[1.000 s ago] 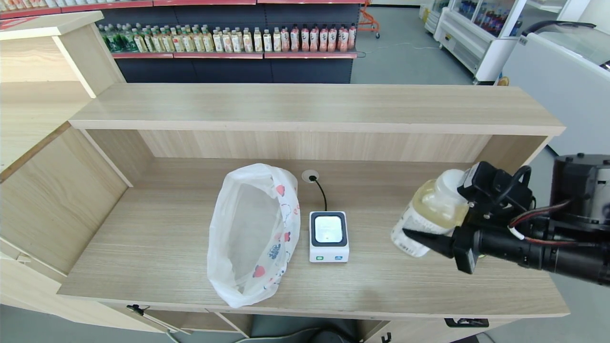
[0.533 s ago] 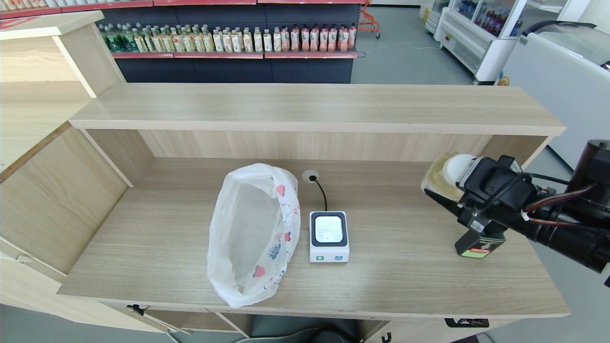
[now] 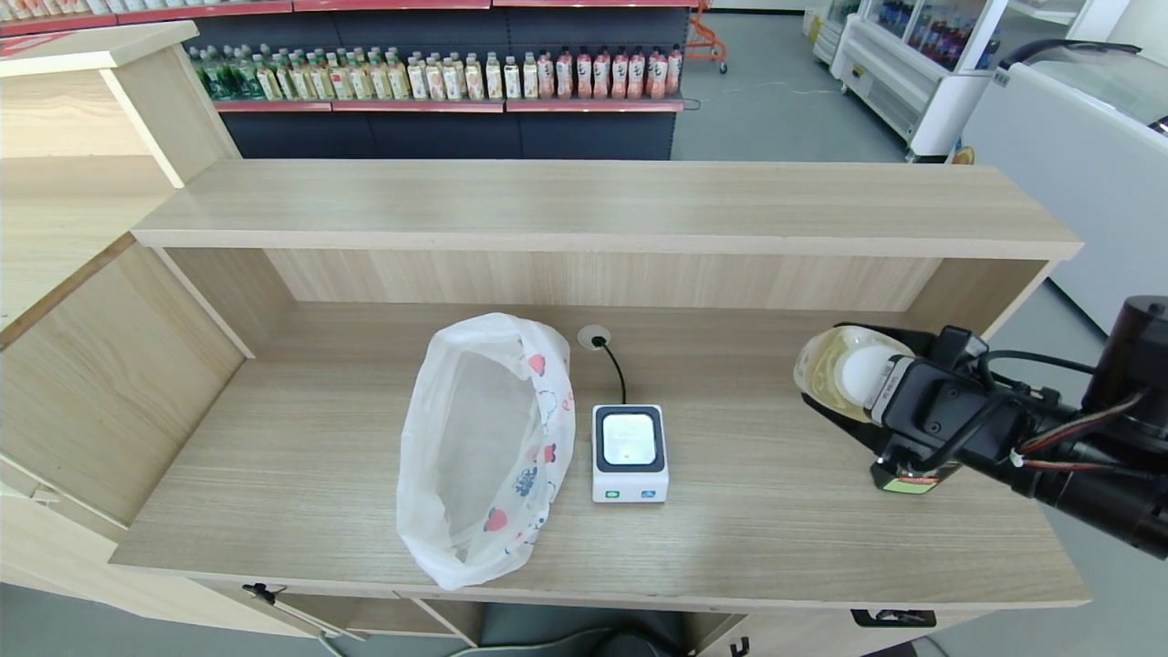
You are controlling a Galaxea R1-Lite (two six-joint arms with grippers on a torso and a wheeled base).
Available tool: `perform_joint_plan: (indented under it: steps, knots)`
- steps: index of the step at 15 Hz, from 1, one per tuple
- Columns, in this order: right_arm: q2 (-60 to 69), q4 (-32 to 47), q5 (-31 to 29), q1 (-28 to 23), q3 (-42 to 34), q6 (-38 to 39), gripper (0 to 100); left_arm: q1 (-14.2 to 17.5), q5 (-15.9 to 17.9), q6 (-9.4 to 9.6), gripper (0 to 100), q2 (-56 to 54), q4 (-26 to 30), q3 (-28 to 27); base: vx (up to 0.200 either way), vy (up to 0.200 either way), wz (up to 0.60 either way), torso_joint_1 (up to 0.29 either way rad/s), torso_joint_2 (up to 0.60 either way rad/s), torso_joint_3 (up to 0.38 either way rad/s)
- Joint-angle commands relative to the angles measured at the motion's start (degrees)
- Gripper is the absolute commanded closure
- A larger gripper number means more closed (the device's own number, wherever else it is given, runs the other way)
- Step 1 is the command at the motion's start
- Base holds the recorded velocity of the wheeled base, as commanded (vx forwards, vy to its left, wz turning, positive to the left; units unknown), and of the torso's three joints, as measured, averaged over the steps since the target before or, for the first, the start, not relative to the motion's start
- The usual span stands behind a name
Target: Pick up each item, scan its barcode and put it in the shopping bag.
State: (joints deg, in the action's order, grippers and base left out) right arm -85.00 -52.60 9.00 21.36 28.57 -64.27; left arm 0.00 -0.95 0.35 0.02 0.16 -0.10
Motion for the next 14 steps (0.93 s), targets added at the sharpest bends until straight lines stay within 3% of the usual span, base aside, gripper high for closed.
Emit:
perform_joint_plan:
  steps: [1,5,9,14]
  knots:
    - [0.8,0.0,0.1,0.3,-1.4,0.0,100,0.0,0.0,0.0,0,0.0,0.0,0.0,0.0,0.0,0.0,0.0,0.0,0.0]
    - [1.4,0.0,0.2,0.4,-3.1,-0.3,100,0.0,0.0,0.0,0,0.0,0.0,0.0,0.0,0.0,0.0,0.0,0.0,0.0]
    - [0.7,-0.1,0.4,0.4,-1.8,-0.2,100,0.0,0.0,-0.18,0,0.0,-0.1,0.1,0.0,0.2,0.0,-0.004,0.0,0.005]
    - [-1.9,-0.1,5.3,-0.3,-0.5,0.4,100,0.0,0.0,-0.09,0,0.0,0.0,0.0,0.0,0.2,0.0,0.005,0.0,0.004]
